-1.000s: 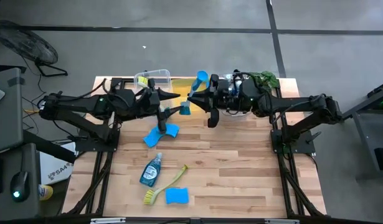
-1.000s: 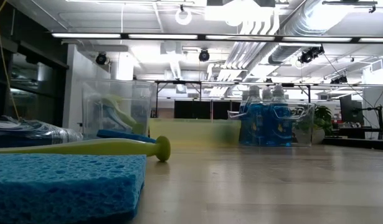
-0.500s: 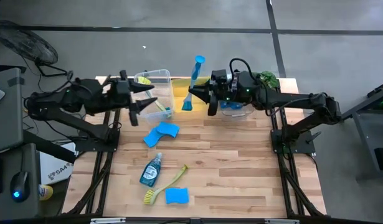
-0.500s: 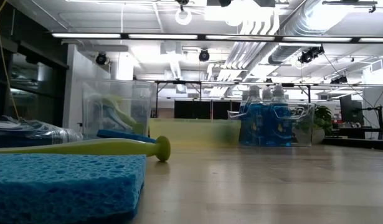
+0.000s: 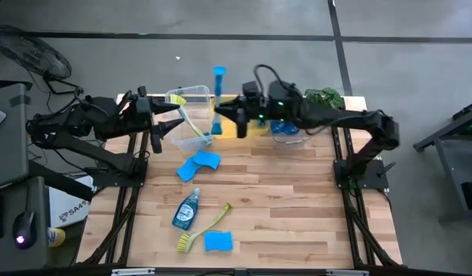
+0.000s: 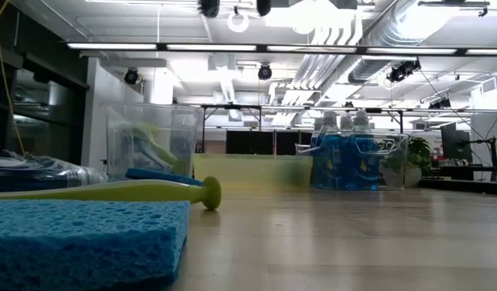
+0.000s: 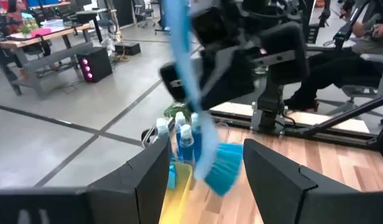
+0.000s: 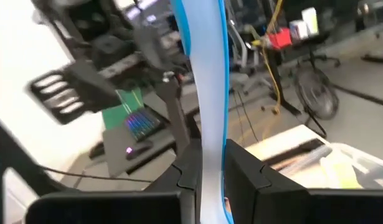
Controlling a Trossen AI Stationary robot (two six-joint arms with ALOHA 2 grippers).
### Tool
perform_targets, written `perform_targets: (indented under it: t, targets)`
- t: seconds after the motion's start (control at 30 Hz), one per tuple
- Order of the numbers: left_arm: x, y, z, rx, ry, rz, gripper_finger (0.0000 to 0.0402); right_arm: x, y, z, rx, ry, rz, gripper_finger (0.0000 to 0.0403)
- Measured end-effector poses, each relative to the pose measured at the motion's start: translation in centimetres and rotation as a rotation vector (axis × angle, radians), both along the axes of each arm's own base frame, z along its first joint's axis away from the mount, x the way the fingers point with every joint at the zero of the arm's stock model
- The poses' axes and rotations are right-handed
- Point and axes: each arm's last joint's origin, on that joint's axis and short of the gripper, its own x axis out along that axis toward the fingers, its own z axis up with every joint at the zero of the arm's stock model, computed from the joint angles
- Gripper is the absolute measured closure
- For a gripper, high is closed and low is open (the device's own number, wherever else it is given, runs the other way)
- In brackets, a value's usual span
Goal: Pick & Place Kitchen Sink Supplies
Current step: Put the blue dish brush into the white bin
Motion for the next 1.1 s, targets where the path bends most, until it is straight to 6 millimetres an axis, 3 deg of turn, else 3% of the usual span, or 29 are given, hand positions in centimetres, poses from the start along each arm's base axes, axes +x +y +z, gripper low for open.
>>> perform_targets:
  t: [0.23,0.63,0.87,1.0,1.1]
  targets:
    - [-0.6,0.1,-0.8,-0.045,0.065,0.001,0.0202,4.4,-2.5,0.2,0.023,0.085,0.031,0.0366]
    - [-4.8,0.7,-1.0,-0.098,0.061,-0.004,0.0202,10.1,-6.3,-1.6,0.078,0.183,0.039,0.0366]
    - [-6.5,1.0,-1.0,-0.099,0.051,-0.004,0.0202,12.6,-9.1,-5.9,0.158,0.236,0.008,0.0366]
    - [-6.9,1.0,-1.1,-0.098,0.057,-0.004,0.0202,13.2,-10.2,-9.4,0.223,0.325,-0.020,0.0366]
    - [-7.0,1.0,-1.4,-0.095,0.083,-0.003,0.0202,13.4,-10.6,-10.9,0.234,0.359,-0.041,0.0366]
